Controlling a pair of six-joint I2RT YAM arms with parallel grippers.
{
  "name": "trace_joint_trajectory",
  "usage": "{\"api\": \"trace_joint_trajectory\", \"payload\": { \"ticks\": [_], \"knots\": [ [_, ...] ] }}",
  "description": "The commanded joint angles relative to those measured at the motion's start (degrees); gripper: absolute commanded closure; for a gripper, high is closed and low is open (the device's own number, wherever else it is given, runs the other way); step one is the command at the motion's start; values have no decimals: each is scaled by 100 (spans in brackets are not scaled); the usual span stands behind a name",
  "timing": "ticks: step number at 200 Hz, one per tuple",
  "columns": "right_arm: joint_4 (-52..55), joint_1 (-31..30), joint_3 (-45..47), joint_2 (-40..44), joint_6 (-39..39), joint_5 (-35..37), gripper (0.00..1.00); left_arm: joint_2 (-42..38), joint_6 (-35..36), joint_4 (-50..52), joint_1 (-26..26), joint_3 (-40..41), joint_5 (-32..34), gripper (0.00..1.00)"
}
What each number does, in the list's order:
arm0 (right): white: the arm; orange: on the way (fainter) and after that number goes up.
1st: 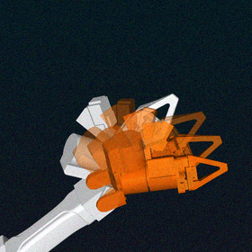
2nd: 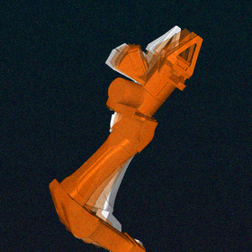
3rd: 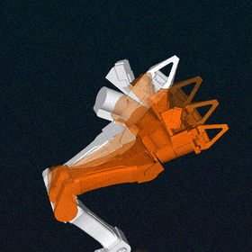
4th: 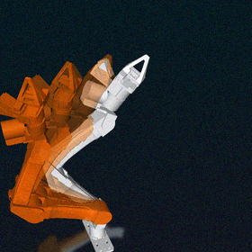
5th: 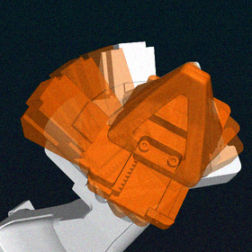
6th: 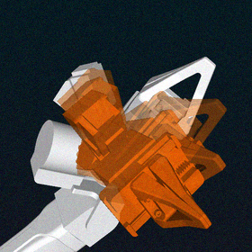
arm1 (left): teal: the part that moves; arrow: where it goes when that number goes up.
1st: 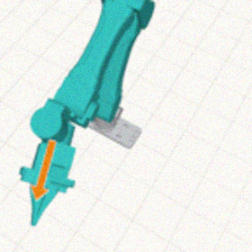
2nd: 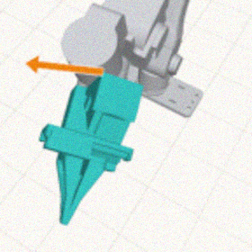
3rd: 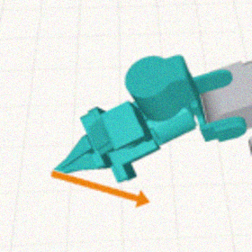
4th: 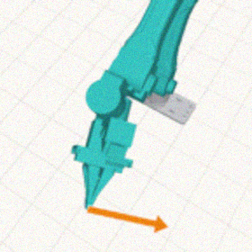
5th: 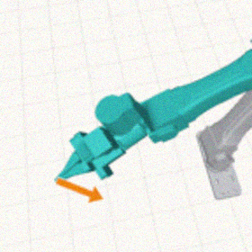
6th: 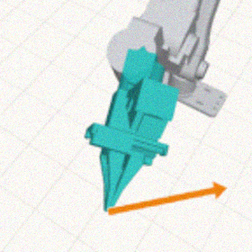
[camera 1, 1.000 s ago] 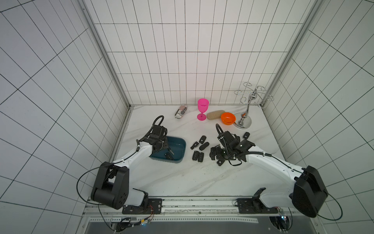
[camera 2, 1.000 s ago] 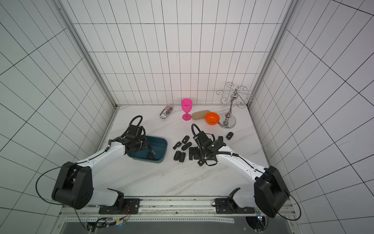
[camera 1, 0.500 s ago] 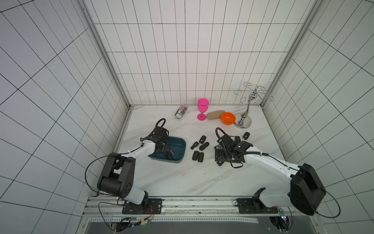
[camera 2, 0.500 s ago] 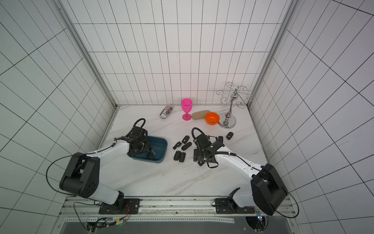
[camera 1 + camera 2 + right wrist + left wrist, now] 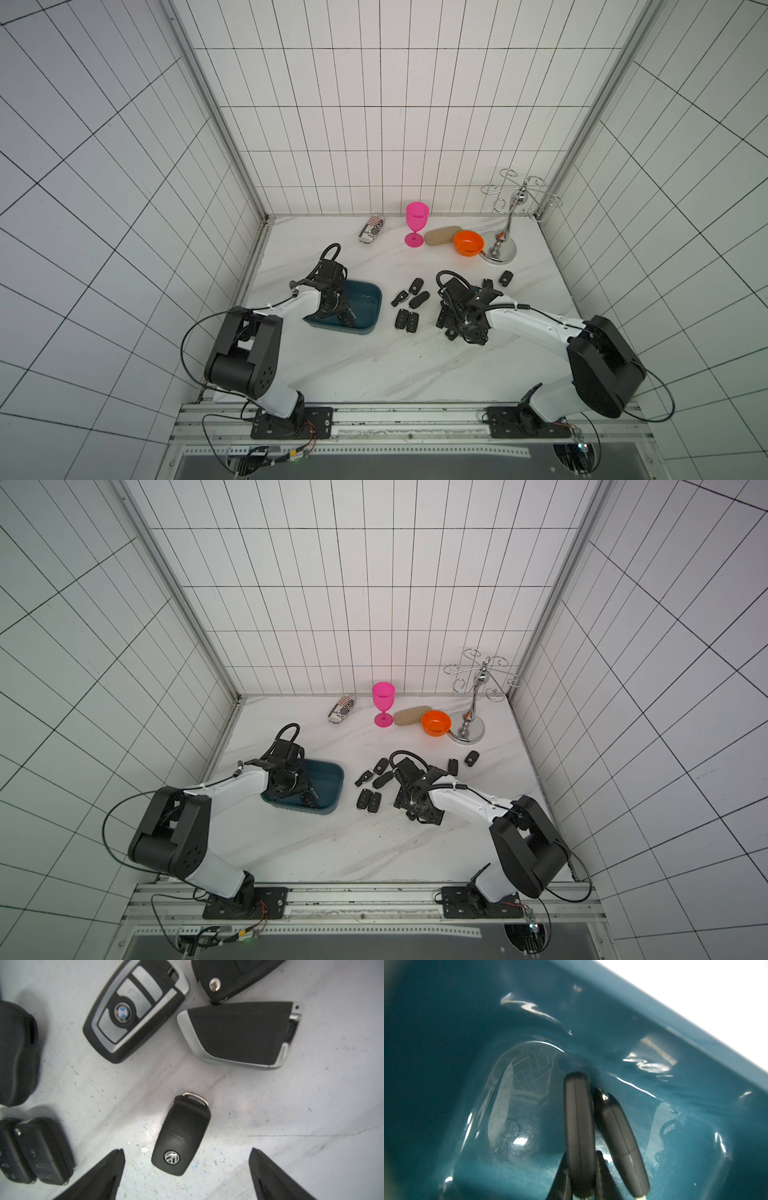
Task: Place the car key into the storage box
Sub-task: Place the car key in the storage box, then pick up the car key from the center of the board.
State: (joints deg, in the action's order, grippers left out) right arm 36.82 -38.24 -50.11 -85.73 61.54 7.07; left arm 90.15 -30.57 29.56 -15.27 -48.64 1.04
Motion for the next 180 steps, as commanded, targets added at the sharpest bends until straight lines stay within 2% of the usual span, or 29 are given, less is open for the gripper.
{"api": "trace_joint_trajectory", "payload": {
  "ticks": [1,43,65,86,106,113,116,128,132,138,155,177,180],
  "knots": [
    [-70,36,-252,-163,379,231,7,121,-68,-72,33,4,-202,80],
    [-105,36,-336,-556,416,169,14,241,-36,-114,41,7,-363,67],
    [-169,36,-293,-671,436,153,21,193,-37,-152,41,48,-387,60],
    [-174,36,-256,-679,474,215,34,129,-28,-144,41,61,-408,51],
    [-157,36,-237,-649,434,276,40,8,-12,-123,41,56,-451,28],
    [-145,34,-225,-638,423,303,43,-50,-11,-109,41,41,-453,5],
    [-138,36,-227,-631,414,310,46,-63,-11,-100,41,35,-463,2],
    [-135,35,-214,-614,375,314,50,-178,-4,-50,41,6,-519,2],
    [-137,36,-205,-607,363,315,55,-221,-6,-26,41,-8,-525,2],
    [-131,35,-195,-596,359,327,58,-286,-17,9,42,-21,-553,2],
    [-143,38,-157,-601,311,325,80,-512,-32,88,41,-53,-642,2],
    [-158,36,-131,-607,278,256,82,-880,-13,278,40,-102,-790,2],
    [-164,36,-122,-603,262,247,88,-937,3,311,41,-109,-825,2]
  ]
}}
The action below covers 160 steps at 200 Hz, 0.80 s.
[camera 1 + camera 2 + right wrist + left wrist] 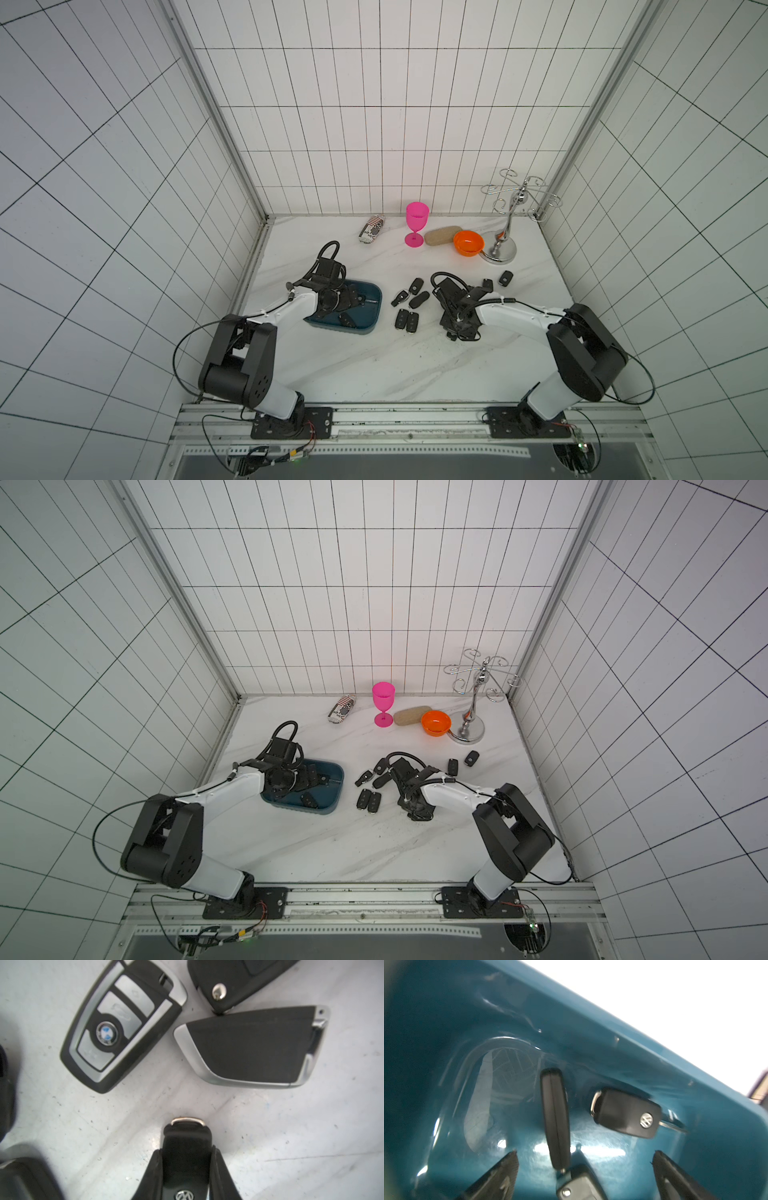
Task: Place the car key into the storage box
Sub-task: Pick up the car key from the center of the board.
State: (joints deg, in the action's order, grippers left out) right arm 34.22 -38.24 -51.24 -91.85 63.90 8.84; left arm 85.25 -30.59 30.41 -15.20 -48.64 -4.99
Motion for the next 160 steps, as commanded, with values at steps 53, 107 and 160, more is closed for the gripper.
{"api": "trace_joint_trajectory", "payload": {
  "ticks": [53,107,160],
  "knots": [
    [209,-30,-101,291,-74,62,98,-2207,-131,-231,-471,408,-1478,2],
    [745,-179,-790,757,-193,11,97,-2604,-901,-1776,-2515,1274,-1103,2],
    [1193,-459,-1563,1066,-355,-262,96,-1899,-453,-2773,-3574,1468,-920,8]
  ]
}}
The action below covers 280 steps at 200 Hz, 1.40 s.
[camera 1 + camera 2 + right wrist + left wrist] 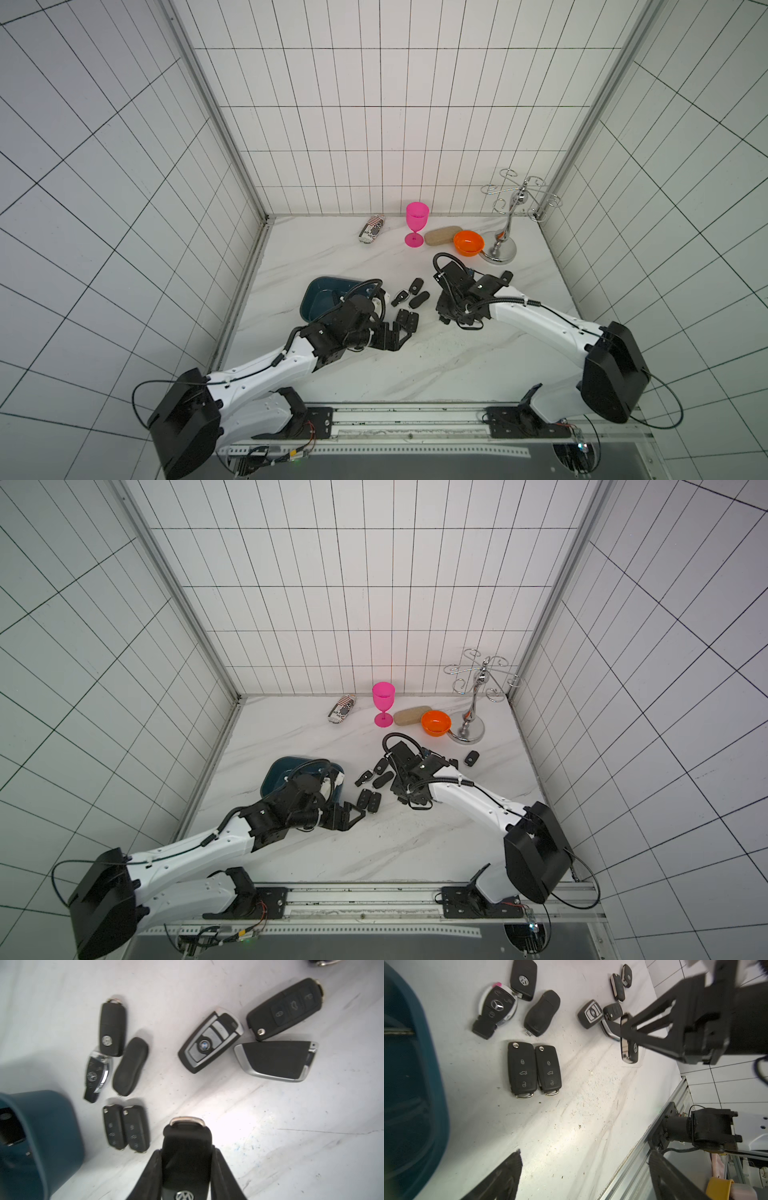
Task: Place the car key into the storage box
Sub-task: Pick up the car key from the center of the board.
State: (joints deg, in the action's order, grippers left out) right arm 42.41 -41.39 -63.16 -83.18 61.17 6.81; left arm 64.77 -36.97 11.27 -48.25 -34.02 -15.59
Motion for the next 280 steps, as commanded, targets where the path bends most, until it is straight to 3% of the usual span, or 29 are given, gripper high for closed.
{"api": "trace_joint_trajectory", "payload": {
  "ticks": [1,67,121,166,207,280],
  "knots": [
    [373,-147,-377,202,-85,-53,96,154,188,-874,-275,-1,134,8],
    [1,-380,-272,489,-8,-498,97,533,230,-1352,-414,-197,41,14],
    [-607,-528,101,846,546,-769,96,666,619,-1772,-698,-130,848,20],
    [-787,-582,173,941,711,-782,96,702,541,-2396,-948,121,1702,35],
    [-1039,-640,341,1040,862,-698,96,476,403,-2544,-1202,253,2662,39],
    [-1166,-761,347,922,923,-672,97,484,21,-2584,-1231,258,2783,52]
  ]
}}
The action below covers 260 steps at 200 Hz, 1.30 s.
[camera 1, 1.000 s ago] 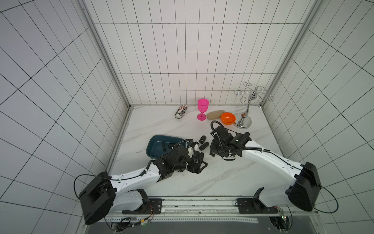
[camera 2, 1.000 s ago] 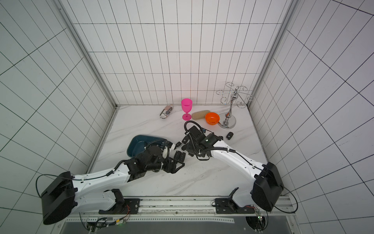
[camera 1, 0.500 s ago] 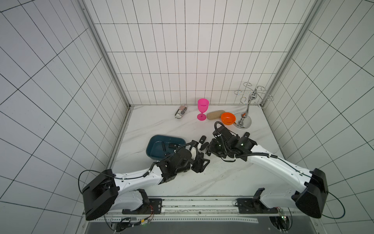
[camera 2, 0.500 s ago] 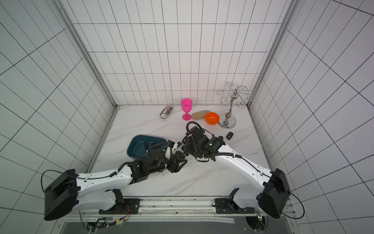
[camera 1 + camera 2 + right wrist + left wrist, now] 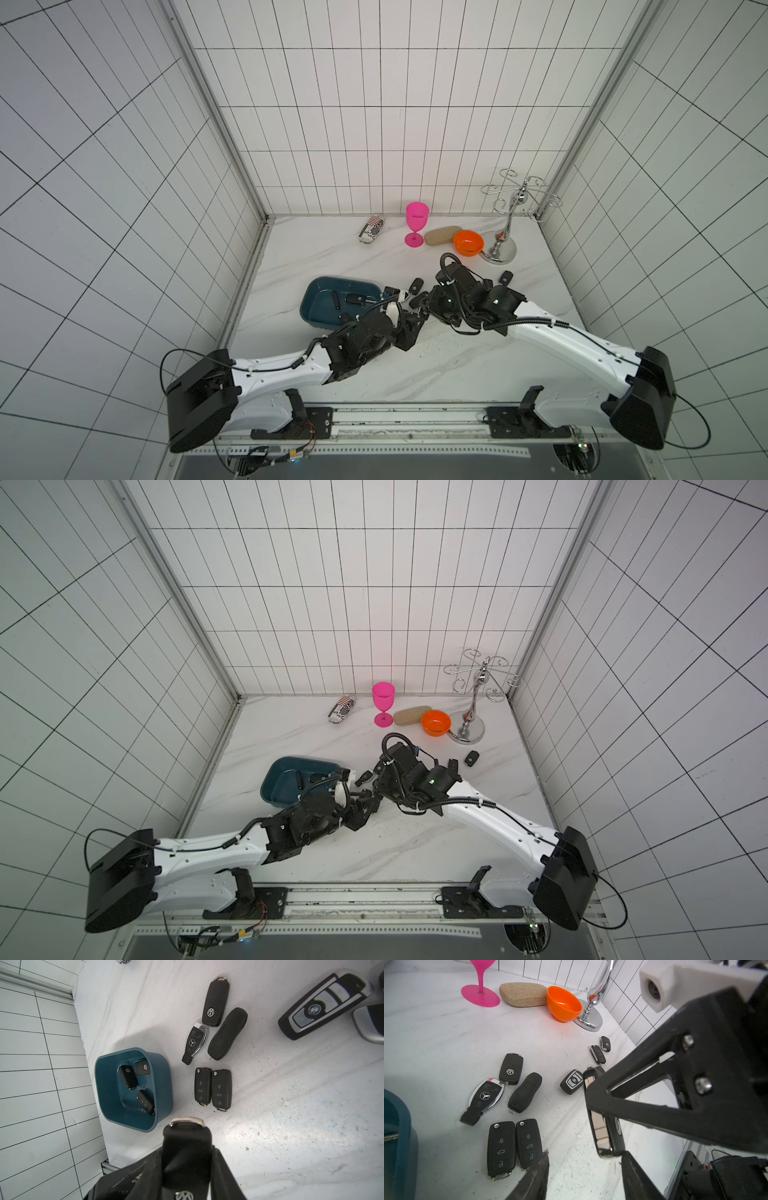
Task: Place the car key into the storage box
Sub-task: Pick up the car key from the center of the board.
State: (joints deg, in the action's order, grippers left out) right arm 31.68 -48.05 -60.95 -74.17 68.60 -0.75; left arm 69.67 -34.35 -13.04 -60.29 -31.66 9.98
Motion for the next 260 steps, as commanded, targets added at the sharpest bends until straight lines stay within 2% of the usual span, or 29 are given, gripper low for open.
{"api": "trace_joint_trajectory", "payload": {
  "ticks": [1,44,127,193,228,260],
  "knots": [
    [-101,-97,131,19,180,89,97,-6,-249,-155,-26,16,225,52],
    [-313,-160,251,-21,355,11,97,114,-350,-79,-101,-82,357,66],
    [-457,-266,227,-149,448,-142,98,193,-322,-124,-158,-33,408,64],
    [-435,-266,215,-206,139,-555,100,188,-240,41,-158,-32,452,86],
    [-401,-262,203,-245,-26,-754,100,185,-212,100,-154,-28,496,91],
    [-361,-265,113,-373,-269,-1226,100,179,-171,263,-156,-77,579,95]
  ]
}}
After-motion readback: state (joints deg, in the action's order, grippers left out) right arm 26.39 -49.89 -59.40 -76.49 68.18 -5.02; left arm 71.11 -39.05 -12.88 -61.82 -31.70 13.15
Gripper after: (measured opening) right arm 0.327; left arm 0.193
